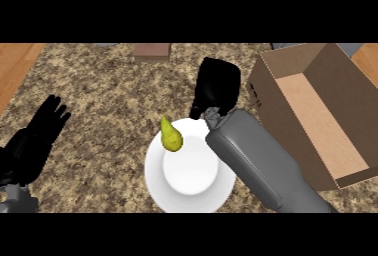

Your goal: Pick the tomato from the plate and place it in the cardboard box

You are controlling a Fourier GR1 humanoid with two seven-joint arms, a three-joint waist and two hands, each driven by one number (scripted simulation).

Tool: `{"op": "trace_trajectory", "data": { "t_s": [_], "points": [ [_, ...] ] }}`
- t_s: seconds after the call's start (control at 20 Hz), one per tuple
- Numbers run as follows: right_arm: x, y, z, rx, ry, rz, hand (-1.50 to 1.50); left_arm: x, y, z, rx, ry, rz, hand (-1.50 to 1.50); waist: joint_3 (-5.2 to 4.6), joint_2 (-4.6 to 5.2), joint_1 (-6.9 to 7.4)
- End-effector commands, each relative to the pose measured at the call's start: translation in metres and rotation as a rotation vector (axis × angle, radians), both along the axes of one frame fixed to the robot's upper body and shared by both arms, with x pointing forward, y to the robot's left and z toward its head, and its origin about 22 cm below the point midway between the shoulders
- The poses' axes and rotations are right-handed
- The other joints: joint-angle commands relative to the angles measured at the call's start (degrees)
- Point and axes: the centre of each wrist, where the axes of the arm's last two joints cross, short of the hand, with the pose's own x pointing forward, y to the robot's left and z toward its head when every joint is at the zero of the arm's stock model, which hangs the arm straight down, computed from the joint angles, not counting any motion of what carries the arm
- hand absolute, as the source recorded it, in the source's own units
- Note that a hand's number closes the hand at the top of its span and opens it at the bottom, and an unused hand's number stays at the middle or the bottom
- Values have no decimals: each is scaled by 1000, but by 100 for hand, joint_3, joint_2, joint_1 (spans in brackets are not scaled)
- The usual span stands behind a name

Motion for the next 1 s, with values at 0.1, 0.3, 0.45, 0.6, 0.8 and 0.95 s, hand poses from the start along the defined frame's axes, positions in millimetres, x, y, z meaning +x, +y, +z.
{"op": "trace_trajectory", "data": {
  "t_s": [0.1, 0.3, 0.45, 0.6, 0.8, 0.95],
  "points": [
    [-16, 23, 65, 18, -226, -173, 150, -5, -2, 2, -2, 3, -11, 0, -1, -33, -37],
    [2, -6, 93, 6, -272, -271, 150, -13, 4, 3, 8, -5, -11, 0, 1, -19, -57],
    [1, -17, 105, -38, -284, -340, 150, -2, -1, 8, -3, 8, 3, 0, 2, -29, -123],
    [6, -33, 108, -28, -302, -372, 150, -14, 5, -5, 5, 19, 11, 0, 0, -10, -74],
    [4, -66, 102, -71, -249, -370, 150, -1, 13, 2, -5, -6, 20, 0, 0, -7, -149],
    [2, -96, 92, -62, -245, -356, 150, -5, -1, -1, -9, 8, 18, 0, 3, -4, -118]
  ]
}}
